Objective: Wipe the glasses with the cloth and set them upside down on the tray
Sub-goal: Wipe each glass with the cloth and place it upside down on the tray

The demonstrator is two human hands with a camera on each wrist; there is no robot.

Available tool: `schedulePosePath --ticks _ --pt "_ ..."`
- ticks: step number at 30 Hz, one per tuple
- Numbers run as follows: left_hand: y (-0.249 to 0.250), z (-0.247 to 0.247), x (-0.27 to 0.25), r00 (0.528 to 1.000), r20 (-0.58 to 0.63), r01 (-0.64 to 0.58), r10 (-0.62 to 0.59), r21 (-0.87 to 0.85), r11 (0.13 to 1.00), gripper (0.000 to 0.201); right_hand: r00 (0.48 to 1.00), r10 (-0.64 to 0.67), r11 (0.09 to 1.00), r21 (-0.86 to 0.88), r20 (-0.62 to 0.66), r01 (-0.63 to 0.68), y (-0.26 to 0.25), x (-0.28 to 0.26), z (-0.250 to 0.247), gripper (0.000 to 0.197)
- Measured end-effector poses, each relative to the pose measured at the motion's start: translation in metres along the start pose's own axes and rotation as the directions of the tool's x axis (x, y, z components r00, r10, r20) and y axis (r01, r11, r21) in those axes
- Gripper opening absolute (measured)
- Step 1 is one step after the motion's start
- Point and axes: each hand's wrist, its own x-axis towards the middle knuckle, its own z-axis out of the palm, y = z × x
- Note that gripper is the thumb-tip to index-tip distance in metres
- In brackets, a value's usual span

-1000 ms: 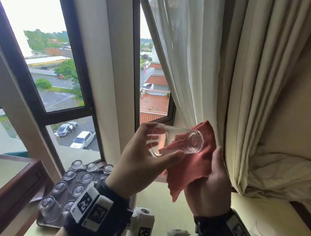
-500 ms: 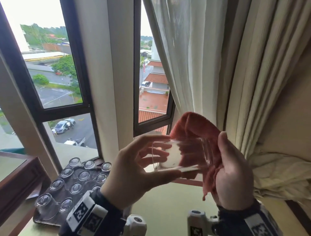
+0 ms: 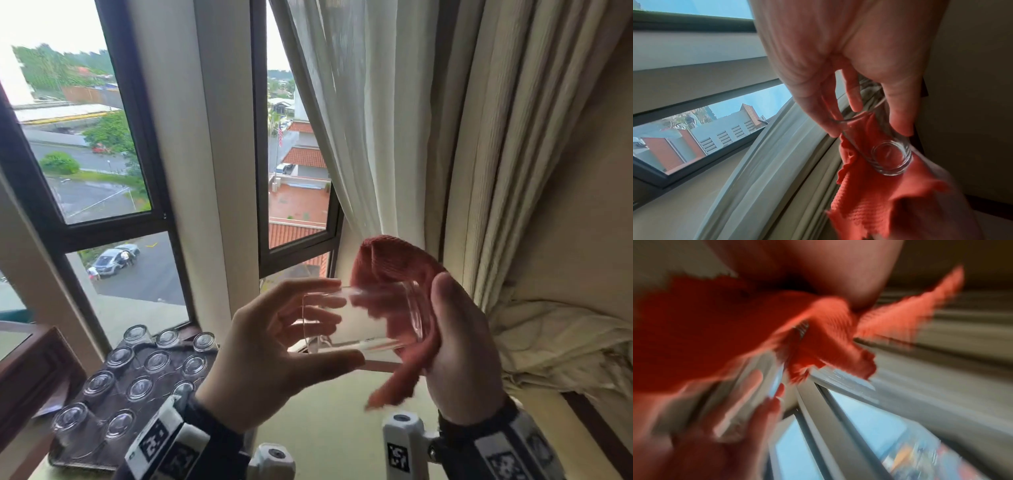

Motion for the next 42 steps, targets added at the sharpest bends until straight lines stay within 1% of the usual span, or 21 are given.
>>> schedulePosePath --ticks 3,5,7,8,10,12,14,16,18,20,22,23,25,27,29,31,33,34,37,39,42 --pt "-0.004 0.003 0.002 1.0 -0.006 -0.016 0.016 -0.01 1.0 0.072 0.977 0.213 0.939 0.274 0.01 -0.207 0.004 -0.004 -0.002 0.062" --pt "-0.008 0.004 0.006 0.998 -0.056 -0.007 0.007 0.001 1.0 0.073 0.973 0.227 0.952 0.22 -0.04 -0.213 0.015 -0.015 0.007 0.068" --pt "-0.01 0.003 0.009 0.995 -0.1 0.014 -0.011 0.024 1.0 0.074 0.994 0.087 0.996 -0.027 -0.059 -0.089 0.021 -0.025 0.018 0.084" --pt "-0.012 0.002 0.01 0.994 -0.111 0.024 -0.021 0.031 0.999 0.074 0.999 -0.039 0.981 -0.191 -0.019 0.034 0.021 -0.026 0.023 0.082" --pt "-0.013 0.001 0.01 0.994 -0.1 0.042 -0.039 0.027 0.999 0.073 0.954 -0.271 0.856 -0.421 0.127 0.299 0.013 -0.02 0.026 0.058" --pt "-0.014 0.001 0.007 0.998 -0.04 0.042 -0.041 0.023 0.999 0.071 0.916 -0.366 0.792 -0.462 0.164 0.399 0.005 -0.007 0.021 0.044" --pt "-0.013 0.003 0.003 1.0 0.008 0.029 -0.029 -0.006 1.0 0.07 0.963 -0.267 0.894 -0.362 0.044 0.264 0.001 0.002 0.01 0.052" --pt "-0.013 0.005 0.0 1.0 -0.004 0.011 -0.011 -0.052 0.999 0.07 0.997 0.009 0.987 -0.16 -0.071 -0.021 -0.001 0.005 0.002 0.081" --pt "-0.016 0.007 0.0 0.999 -0.051 0.001 -0.005 -0.08 0.997 0.07 0.976 0.214 0.977 0.02 -0.049 -0.213 0.004 0.0 0.001 0.08" --pt "-0.021 0.006 0.004 0.993 -0.118 0.013 -0.027 -0.114 0.993 0.072 0.964 0.263 0.96 0.112 -0.049 -0.256 0.016 -0.011 0.011 0.081" --pt "-0.024 0.005 0.009 0.986 -0.156 0.044 -0.062 -0.112 0.993 0.072 0.993 0.112 0.993 -0.032 -0.032 -0.114 0.025 -0.025 0.026 0.09" --pt "-0.025 0.005 0.011 0.984 -0.162 0.065 -0.077 -0.08 0.995 0.07 0.999 -0.045 0.983 -0.18 -0.018 0.041 0.03 -0.027 0.031 0.078" --pt "-0.027 0.003 0.012 0.984 -0.148 0.1 -0.104 -0.032 0.994 0.07 0.953 -0.286 0.869 -0.391 0.1 0.302 0.029 -0.02 0.033 0.052" --pt "-0.027 0.0 0.01 0.988 -0.099 0.118 -0.117 0.003 0.993 0.07 0.924 -0.341 0.808 -0.448 0.175 0.383 0.028 -0.004 0.025 0.043" --pt "-0.026 0.0 0.006 0.991 -0.024 0.135 -0.135 0.009 0.991 0.068 0.951 -0.28 0.848 -0.43 0.131 0.309 0.024 0.007 0.01 0.039" --pt "-0.026 0.002 0.003 0.988 0.01 0.152 -0.152 -0.038 0.988 0.066 0.999 0.012 0.985 -0.171 0.03 -0.007 0.016 0.013 0.001 0.053" --pt "-0.028 0.006 0.001 0.987 0.016 0.161 -0.16 -0.116 0.98 0.064 0.969 0.242 0.961 0.127 0.049 -0.247 0.017 0.012 -0.005 0.055" --pt "-0.029 0.008 0.001 0.986 0.0 0.167 -0.169 -0.163 0.973 0.064 0.953 0.295 0.923 0.238 0.071 -0.303 0.02 0.01 -0.005 0.057" --pt "-0.035 0.016 0.002 0.975 -0.062 0.192 -0.215 -0.269 0.944 0.076 0.923 0.375 0.818 0.438 0.087 -0.374 0.03 0.002 0.004 0.079" --pt "-0.034 0.024 0.005 0.96 -0.072 0.239 -0.272 -0.301 0.923 0.087 0.929 0.371 0.865 0.373 -0.02 -0.337 0.043 -0.003 0.007 0.089" --pt "-0.03 0.036 0.009 0.935 -0.043 0.329 -0.352 -0.266 0.906 0.076 0.951 0.3 0.93 0.247 -0.078 -0.273 0.049 -0.006 0.013 0.084"
